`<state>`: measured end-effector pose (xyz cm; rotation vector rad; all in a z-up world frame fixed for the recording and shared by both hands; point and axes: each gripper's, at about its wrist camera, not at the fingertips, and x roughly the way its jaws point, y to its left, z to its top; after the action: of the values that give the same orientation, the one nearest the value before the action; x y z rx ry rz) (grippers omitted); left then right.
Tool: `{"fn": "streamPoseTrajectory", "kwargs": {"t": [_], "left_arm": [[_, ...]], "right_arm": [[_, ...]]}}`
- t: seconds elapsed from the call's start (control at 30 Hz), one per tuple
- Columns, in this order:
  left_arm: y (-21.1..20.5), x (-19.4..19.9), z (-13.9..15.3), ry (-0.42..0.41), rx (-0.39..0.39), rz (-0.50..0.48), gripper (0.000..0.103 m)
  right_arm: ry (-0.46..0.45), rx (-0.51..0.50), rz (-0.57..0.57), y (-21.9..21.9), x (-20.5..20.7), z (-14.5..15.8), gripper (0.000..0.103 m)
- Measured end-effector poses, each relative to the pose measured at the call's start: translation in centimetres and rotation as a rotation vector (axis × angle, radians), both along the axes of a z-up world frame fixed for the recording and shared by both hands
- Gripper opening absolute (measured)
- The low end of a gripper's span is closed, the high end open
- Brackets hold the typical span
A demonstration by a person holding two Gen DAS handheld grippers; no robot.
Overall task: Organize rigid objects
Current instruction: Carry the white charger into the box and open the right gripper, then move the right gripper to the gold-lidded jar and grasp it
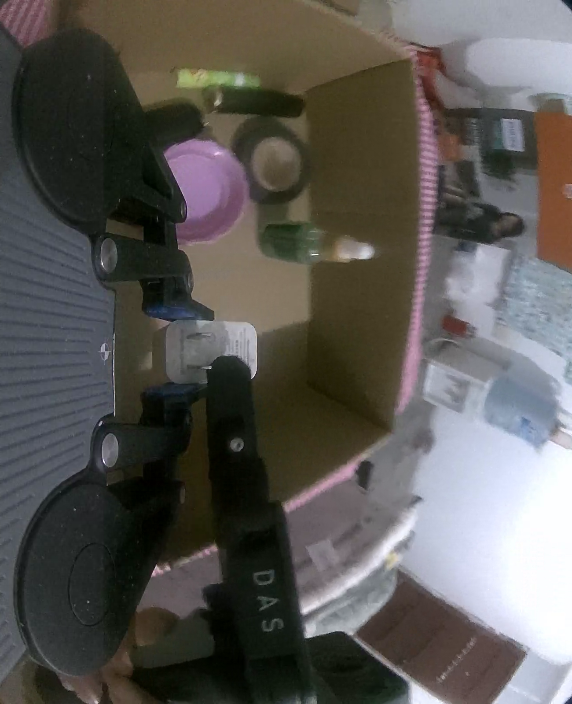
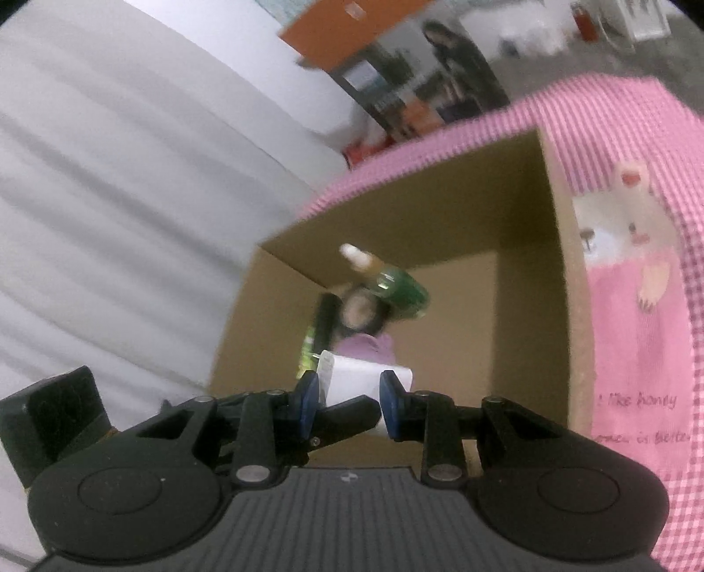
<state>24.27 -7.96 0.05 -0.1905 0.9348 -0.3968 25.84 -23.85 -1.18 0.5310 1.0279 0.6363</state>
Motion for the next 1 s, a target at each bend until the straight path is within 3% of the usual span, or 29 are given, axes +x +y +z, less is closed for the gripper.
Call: {"fn": "streamPoseTrajectory", "kwargs": {"t": [0.37,0.57,0.73,0.83,1.0], "left_arm": [[-0.5,1.0,-1.6,0.096,0.061,0.011,0.026],[-0.9,0.4,-1.5,0.069,0.072,-0.016,0.03],[-1.1,-0.9,-0.1,-0.008,0.065,-0.023,0.063],[-1.0,-2.5,1.1,-0.078,0.08,-0.026,0.07],[0.2,-6.0,3.1,-0.166,0.057,-0.03,0.075]], "right_arm": [[0.0,-0.082,0.069,1.8,0.7,-0.7,0.033],[-0.033,-0.114,0.061,1.8,0.5,-0.5,0.034],[-0.112,-0.157,0.041,1.7,-1.0,0.7,0.037],[-0.162,-0.144,0.013,1.0,-2.7,1.6,0.047],[-0.242,-0.113,-0.028,-0.1,-6.5,3.1,0.05]]}}
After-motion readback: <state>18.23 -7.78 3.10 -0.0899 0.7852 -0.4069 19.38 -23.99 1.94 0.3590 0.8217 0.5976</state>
